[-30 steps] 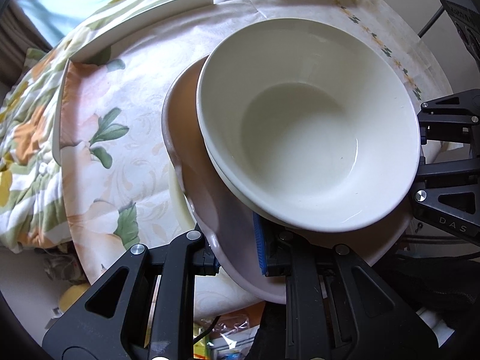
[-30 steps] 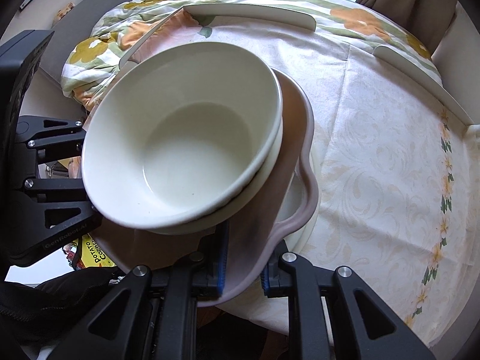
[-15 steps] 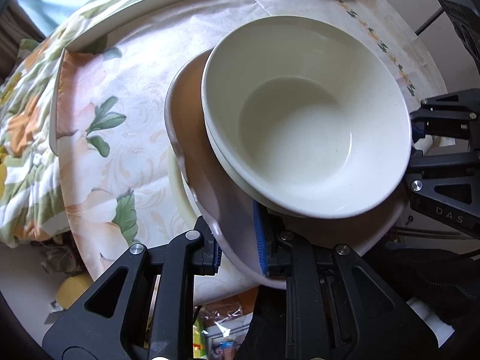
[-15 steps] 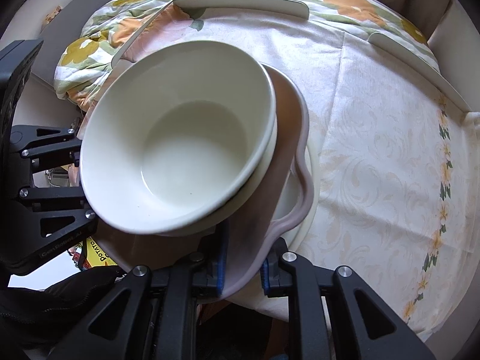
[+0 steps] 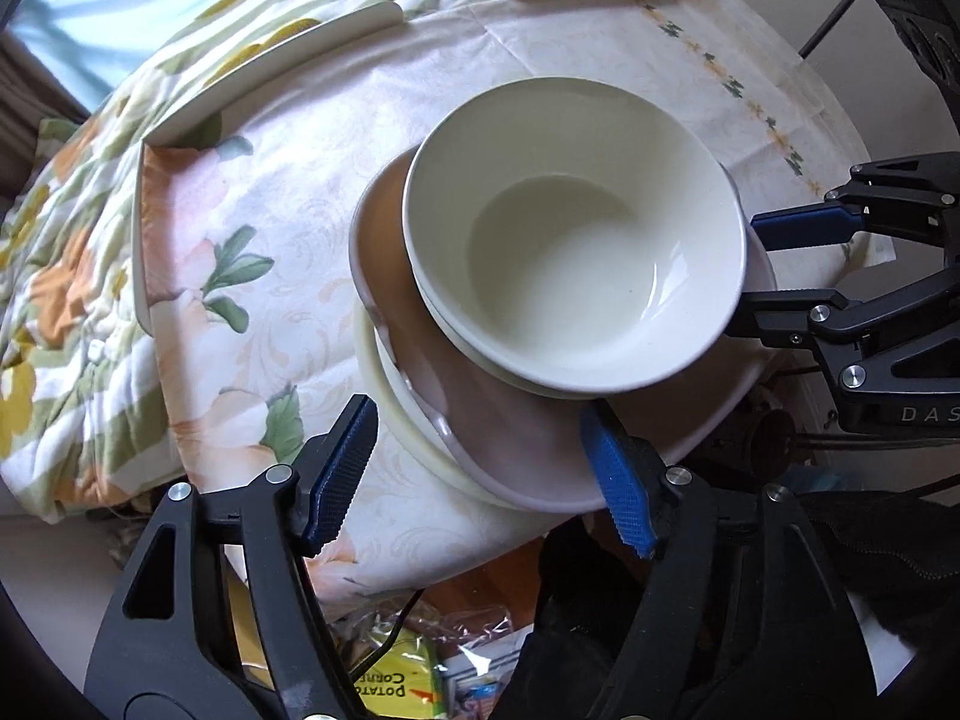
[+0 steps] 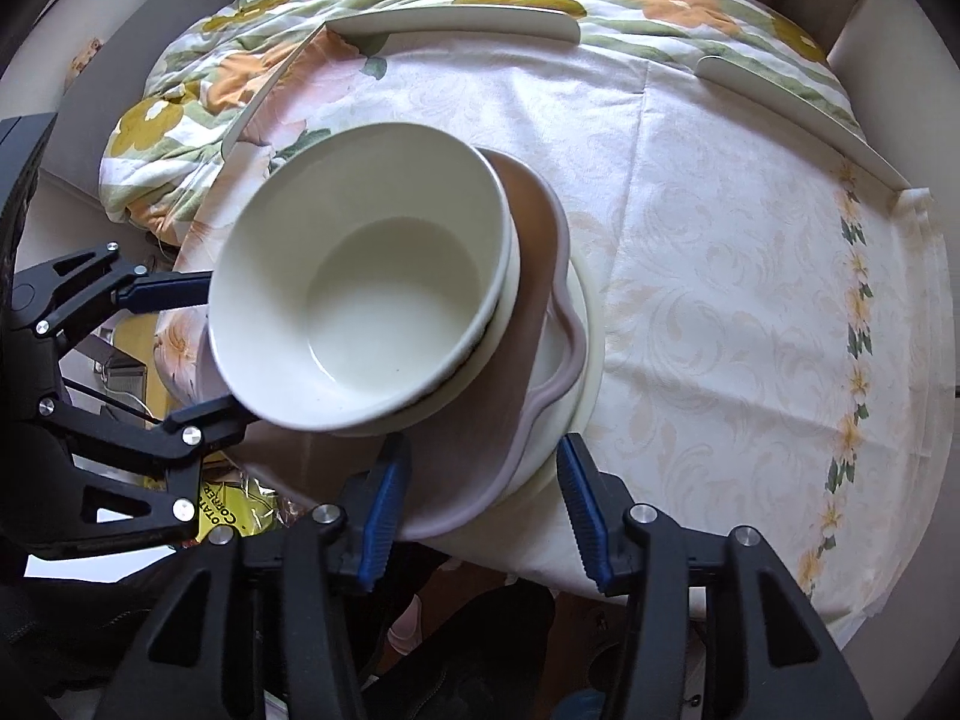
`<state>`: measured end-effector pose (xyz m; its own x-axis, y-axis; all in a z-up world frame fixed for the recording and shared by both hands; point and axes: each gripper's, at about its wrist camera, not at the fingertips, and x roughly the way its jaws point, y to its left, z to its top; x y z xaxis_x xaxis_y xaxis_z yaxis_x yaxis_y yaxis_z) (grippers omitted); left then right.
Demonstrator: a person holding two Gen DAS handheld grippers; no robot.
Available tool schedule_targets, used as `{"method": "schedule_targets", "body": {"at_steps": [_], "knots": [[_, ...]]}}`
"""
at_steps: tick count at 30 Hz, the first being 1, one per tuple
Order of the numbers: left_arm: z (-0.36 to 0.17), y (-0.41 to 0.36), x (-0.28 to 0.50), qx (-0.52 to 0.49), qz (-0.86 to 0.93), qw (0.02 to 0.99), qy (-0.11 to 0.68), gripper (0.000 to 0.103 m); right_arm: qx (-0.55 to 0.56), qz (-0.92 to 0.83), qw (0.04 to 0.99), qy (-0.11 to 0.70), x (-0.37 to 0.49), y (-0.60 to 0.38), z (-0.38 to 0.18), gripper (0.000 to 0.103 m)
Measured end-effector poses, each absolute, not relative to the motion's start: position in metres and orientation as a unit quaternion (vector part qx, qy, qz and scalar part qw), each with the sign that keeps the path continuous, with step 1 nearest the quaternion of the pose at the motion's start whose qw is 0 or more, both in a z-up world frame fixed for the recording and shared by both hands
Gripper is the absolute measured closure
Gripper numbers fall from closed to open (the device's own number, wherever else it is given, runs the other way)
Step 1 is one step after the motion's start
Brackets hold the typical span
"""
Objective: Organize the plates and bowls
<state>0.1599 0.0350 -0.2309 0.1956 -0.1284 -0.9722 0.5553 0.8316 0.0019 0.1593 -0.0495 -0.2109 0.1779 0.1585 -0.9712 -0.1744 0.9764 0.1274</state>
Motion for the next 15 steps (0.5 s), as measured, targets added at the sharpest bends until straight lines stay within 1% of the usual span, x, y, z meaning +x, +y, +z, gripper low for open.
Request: {"method": "schedule_targets", "body": {"at_steps": [4, 8, 15], "knots": [[-0.223, 0.039, 0.148, 0.168, -0.216, 0.763, 0.586, 0.035, 0.003, 0.106, 0.78, 0.617, 0.149, -0.05, -0.2, 0.057], [-0.195, 0.042, 0.128, 0.144, -0.191, 0.792, 0.561, 0.035, 0.004, 0.111, 0.8, 0.589, 0.134, -0.054, -0.176, 0.057], [-0.102, 0.041, 0.077, 0.088, -0.131, 0.874, 0.46, 0.035, 0.003, 0.097, 0.857, 0.506, 0.083, -0.072, -0.102, 0.057]]}}
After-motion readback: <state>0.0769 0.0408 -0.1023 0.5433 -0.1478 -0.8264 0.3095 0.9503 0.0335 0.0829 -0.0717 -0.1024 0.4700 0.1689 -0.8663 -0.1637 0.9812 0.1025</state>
